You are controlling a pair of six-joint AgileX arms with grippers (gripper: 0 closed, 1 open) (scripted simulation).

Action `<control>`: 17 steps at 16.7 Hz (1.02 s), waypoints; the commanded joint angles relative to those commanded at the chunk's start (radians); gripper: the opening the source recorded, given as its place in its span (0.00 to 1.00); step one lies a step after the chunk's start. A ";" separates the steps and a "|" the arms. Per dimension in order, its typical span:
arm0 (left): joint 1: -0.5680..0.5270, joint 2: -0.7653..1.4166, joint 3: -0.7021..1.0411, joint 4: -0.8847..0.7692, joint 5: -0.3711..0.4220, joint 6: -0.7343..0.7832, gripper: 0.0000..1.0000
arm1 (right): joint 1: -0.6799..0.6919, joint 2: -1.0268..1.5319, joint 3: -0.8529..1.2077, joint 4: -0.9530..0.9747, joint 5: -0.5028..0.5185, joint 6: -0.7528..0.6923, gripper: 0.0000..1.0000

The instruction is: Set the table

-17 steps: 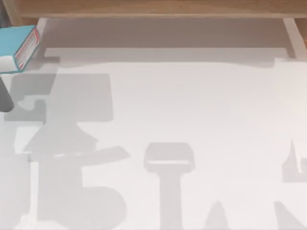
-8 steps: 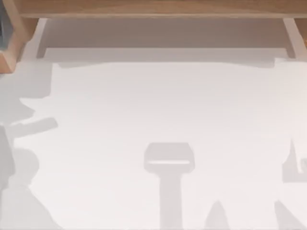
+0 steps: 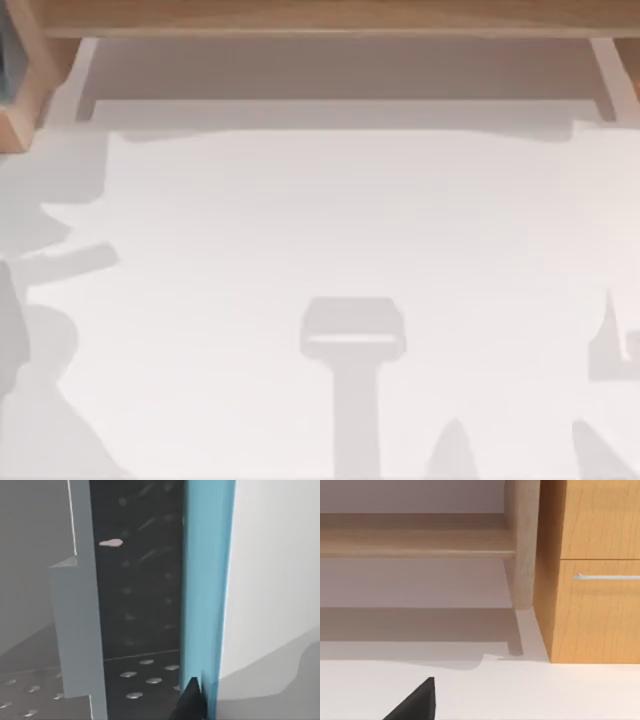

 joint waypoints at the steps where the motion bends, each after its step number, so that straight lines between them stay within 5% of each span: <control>1: -0.004 0.010 0.013 -0.001 -0.004 -0.002 0.00 | 0.000 0.000 0.000 0.000 0.000 0.000 1.00; 11: -0.036 0.091 0.110 -0.014 -0.034 -0.014 0.00 | 0.000 0.000 0.000 0.000 0.000 0.000 1.00; 17: -0.036 0.091 0.110 -0.014 -0.034 -0.014 0.45 | 0.000 0.000 0.000 0.000 0.000 0.000 1.00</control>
